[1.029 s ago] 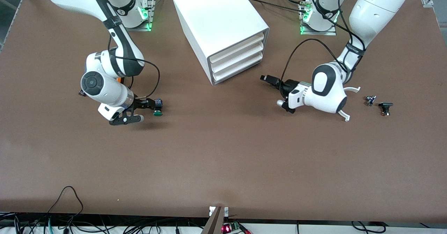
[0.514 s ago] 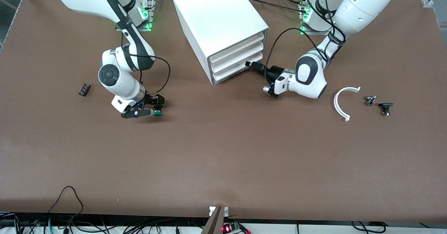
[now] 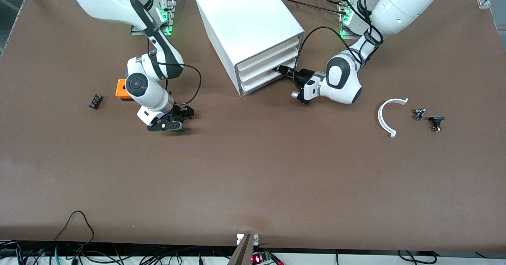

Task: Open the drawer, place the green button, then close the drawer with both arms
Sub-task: 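Pull the bottom drawer open with the left gripper while the right gripper grasps the button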

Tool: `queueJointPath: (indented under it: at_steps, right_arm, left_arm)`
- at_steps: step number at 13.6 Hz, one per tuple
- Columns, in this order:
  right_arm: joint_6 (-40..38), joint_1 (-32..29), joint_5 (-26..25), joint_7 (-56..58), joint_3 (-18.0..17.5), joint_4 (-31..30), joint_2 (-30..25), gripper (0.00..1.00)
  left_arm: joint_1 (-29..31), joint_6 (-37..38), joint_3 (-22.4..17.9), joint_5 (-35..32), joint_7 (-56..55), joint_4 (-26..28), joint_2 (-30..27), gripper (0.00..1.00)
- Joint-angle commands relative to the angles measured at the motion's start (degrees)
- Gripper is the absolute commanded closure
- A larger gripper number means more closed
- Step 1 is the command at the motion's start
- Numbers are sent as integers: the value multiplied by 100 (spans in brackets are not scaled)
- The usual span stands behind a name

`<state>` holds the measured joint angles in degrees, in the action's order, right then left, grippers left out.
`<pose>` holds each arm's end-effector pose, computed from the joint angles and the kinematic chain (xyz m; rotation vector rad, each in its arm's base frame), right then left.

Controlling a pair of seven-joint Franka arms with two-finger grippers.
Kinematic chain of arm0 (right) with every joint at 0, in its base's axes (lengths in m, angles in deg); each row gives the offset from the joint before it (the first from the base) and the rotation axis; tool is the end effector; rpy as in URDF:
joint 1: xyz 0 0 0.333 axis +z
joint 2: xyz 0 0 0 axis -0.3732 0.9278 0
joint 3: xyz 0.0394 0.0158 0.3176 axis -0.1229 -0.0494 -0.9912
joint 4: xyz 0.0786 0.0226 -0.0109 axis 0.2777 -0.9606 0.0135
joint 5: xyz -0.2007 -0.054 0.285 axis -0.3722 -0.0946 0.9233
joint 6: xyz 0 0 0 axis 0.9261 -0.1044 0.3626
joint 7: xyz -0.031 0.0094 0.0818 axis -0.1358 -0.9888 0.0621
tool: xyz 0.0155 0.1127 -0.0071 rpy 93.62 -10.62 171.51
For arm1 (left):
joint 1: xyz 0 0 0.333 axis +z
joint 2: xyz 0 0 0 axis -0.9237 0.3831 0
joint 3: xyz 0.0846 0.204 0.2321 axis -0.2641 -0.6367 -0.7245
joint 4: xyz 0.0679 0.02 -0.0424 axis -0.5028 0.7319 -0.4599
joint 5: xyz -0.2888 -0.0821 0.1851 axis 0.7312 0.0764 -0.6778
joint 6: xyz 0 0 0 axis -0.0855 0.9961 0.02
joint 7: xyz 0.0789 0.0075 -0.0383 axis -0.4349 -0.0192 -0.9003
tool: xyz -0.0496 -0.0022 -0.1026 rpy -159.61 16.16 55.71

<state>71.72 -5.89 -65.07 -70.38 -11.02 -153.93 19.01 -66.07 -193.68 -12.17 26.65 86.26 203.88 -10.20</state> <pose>0.5095 0.1961 0.2114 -3.0703 -0.1377 0.0388 0.3858 -0.2783 0.1710 1.9872 -0.1425 -0.6323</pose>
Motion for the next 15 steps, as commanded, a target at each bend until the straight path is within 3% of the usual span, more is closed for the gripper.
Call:
queueJointPath:
  at_steps: [1, 2, 3, 4, 11, 13, 14, 15]
  right_arm:
    - [99, 32, 61, -68, 17, -40, 10, 10]
    - [99, 32, 61, -60, 17, -40, 10, 17]
    - [99, 32, 61, -60, 17, -40, 10, 23]
    - [99, 32, 61, -60, 17, -40, 10, 30]
    - [63, 32, 0, 2, 17, 48, 54, 70]
    - [55, 32, 0, 54, 17, 118, 45, 73]
    - [55, 32, 0, 168, 17, 180, 27, 73]
    - [20, 32, 0, 256, 17, 241, -16, 75]
  left_arm:
    - [-35, -271, 37, 232, 99, 88, 2, 57]
    - [-35, -412, 37, 232, 108, 88, 2, 73]
    - [-18, -552, 28, 223, 143, 79, -6, 95]
    - [52, -754, -7, 223, 152, 70, -32, 100]
    - [554, -888, -666, 153, 99, -667, -243, 100]
    - [650, -879, -684, 153, 125, -773, -252, 75]
    - [677, -879, -692, 153, 99, -774, -270, 7]
    - [694, -870, -693, 162, 90, -765, -340, 0]
